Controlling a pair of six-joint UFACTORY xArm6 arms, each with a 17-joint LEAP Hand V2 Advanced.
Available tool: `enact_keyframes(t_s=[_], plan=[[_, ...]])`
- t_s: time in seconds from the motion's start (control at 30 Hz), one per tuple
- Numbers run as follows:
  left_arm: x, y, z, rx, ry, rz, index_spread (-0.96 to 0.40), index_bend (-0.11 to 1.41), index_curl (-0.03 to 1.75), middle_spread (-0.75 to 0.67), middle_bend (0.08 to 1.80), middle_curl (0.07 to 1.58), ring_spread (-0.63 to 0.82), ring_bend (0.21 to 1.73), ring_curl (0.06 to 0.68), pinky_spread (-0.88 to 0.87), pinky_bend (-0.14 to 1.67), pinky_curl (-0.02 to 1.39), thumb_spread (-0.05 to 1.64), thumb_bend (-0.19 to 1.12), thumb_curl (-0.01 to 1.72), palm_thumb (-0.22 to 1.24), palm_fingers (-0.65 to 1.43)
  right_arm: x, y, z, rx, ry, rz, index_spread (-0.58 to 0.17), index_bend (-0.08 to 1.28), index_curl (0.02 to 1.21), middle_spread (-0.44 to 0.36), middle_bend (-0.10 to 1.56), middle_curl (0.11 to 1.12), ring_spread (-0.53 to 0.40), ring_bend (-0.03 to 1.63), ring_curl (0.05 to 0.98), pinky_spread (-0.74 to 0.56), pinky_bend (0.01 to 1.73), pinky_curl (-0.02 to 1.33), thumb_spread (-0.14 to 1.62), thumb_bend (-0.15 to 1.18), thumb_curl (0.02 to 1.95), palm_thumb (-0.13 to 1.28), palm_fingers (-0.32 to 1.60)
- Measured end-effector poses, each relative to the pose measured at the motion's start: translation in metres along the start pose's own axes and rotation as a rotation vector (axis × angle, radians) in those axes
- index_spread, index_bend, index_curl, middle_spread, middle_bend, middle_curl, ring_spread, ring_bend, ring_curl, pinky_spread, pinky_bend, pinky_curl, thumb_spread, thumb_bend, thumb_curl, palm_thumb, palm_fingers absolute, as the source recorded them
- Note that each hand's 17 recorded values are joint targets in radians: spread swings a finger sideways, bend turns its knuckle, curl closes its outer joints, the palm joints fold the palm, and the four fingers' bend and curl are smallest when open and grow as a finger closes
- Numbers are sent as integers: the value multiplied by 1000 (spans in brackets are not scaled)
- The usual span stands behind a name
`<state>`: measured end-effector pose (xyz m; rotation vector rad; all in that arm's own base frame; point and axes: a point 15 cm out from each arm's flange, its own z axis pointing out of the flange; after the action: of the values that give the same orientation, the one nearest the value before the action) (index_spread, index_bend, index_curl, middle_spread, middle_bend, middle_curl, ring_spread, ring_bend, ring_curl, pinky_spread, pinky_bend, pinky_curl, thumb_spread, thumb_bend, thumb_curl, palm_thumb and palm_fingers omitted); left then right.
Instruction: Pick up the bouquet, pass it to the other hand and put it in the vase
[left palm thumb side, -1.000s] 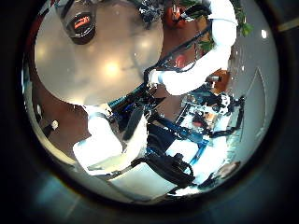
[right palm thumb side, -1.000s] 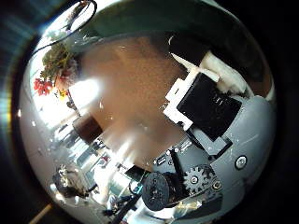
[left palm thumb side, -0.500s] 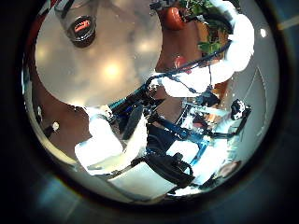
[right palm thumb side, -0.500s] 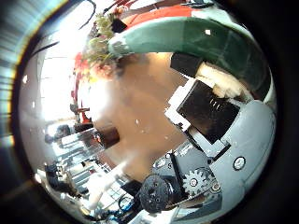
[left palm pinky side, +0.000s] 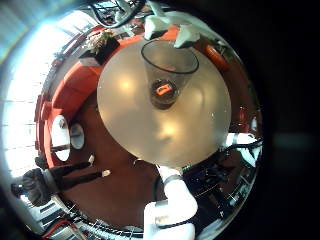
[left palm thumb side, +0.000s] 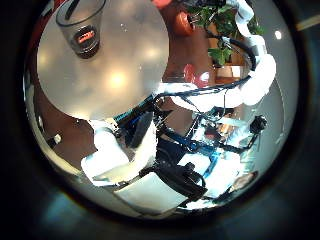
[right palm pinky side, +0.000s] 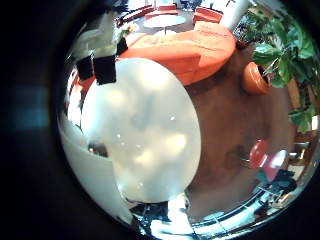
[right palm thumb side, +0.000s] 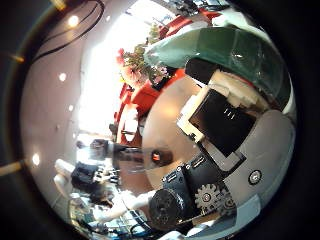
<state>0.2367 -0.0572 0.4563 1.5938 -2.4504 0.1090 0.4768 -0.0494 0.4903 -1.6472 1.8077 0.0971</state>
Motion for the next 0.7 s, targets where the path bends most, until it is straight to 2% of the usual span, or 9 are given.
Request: enact_keyframes(t_s=[0.17,0.27,0.4,0.5,0.6,0.7], plan=[[6,-8,-9,53,69,-19,67,185,373,408,190,306,545,471,196,520,190,307,1080,-23,313,308,171,-41,11,-41,71,-261,11,-244,1174,928,-136,1384,822,-192,1486,705,-168,1322,813,897,47,960,1147,1120],[3,-10,-23,104,86,-47,73,184,373,402,189,306,547,473,196,517,192,306,1085,-22,313,310,181,-64,24,-58,57,-414,-4,-241,1176,927,-135,1388,820,-191,1486,706,-170,1308,826,896,44,986,1144,1120],[17,-16,-35,173,167,-40,87,180,371,391,194,310,541,483,197,509,192,305,1091,-22,314,312,195,-94,49,-91,22,-606,-43,-236,1177,924,-133,1391,815,-189,1487,705,-174,1290,849,895,39,1029,1139,1122],[19,-24,-42,229,257,-29,97,176,367,378,195,314,532,494,199,504,196,305,1093,-22,314,313,213,-116,57,-106,10,-710,-74,-234,1177,923,-133,1393,812,-188,1487,705,-176,1279,864,895,36,1055,1136,1123],[28,-33,-51,295,379,-15,107,167,360,357,197,319,524,520,203,499,199,307,1092,-25,314,307,245,-129,75,-106,-52,-798,-83,-233,1178,921,-132,1394,809,-188,1487,704,-178,1270,879,896,32,1079,1134,1123],[54,-51,-65,359,587,21,121,158,351,344,203,327,518,544,209,491,204,311,1077,-29,313,287,262,-140,88,-110,-88,-924,-81,-231,1181,919,-132,1394,806,-188,1490,706,-181,1259,895,897,28,1105,1132,1126]])
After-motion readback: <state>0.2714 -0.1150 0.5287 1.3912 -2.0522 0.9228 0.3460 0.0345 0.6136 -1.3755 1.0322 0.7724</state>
